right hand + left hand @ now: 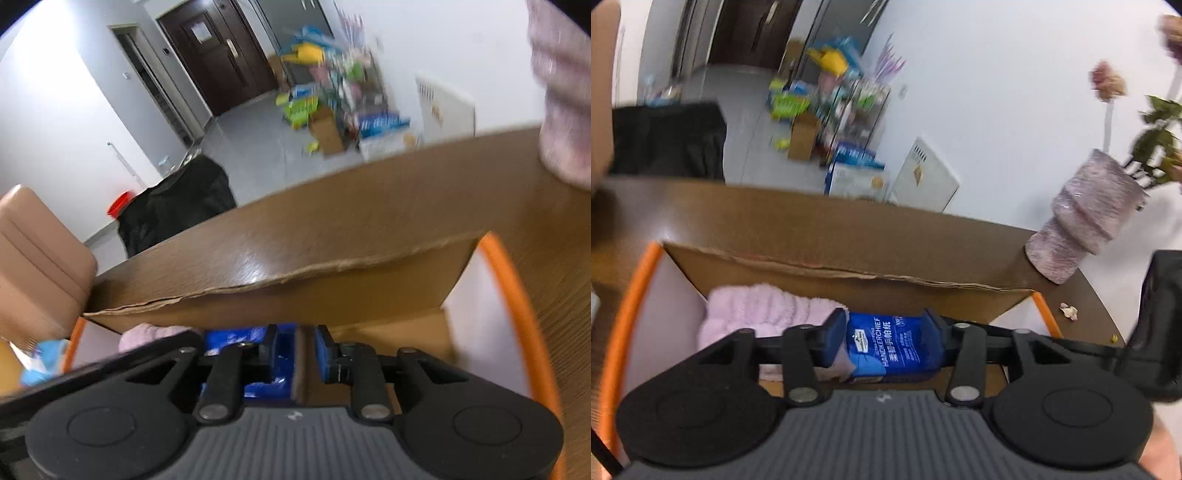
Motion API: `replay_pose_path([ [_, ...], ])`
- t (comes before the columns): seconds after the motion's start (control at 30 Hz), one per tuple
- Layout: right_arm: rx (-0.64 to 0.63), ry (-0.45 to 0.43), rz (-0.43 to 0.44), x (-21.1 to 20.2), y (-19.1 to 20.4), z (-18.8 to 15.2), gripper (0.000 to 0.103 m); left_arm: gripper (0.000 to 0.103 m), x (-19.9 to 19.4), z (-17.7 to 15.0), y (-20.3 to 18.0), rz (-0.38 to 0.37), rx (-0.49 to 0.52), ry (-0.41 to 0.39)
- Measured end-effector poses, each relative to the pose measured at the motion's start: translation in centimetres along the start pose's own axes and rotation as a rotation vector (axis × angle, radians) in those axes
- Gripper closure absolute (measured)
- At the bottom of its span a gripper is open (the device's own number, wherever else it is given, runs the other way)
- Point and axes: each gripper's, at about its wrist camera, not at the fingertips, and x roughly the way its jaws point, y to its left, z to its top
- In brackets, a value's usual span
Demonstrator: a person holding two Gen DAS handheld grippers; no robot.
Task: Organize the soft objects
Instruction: 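Carry the blue tissue pack into the box beside the headband and release, then withdraw both tools from the box back toward the pile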
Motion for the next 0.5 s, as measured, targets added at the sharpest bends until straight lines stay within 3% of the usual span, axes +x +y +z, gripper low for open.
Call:
replay_pose_path([
  [0.17, -0.057, -0.077, 0.027, -6.6, 0.0, -1.2, 0.069, 0.042, -6.6, -0.7, -2.1, -0.004, 0.114, -0.078],
  [0.23, -0.08, -0.138, 0.047, -10.5, 0.1, -2.4, 0.055, 0.029, -10.0, -1.7, -2.9, -0.009, 0.162, -0.147],
  [0.3, -0.102, -0.181, 0.077, -14.2, 0.2, -4.2, 0.045, 0.027, -12.7, -2.8, -3.8, -0.007, 0.195, -0.184],
  [0.5, -0.214, -0.25, 0.106, -23.4, 1.0, -10.3, 0.041, 0.026, -18.5, -6.7, -5.4, -0.017, 0.225, -0.219],
])
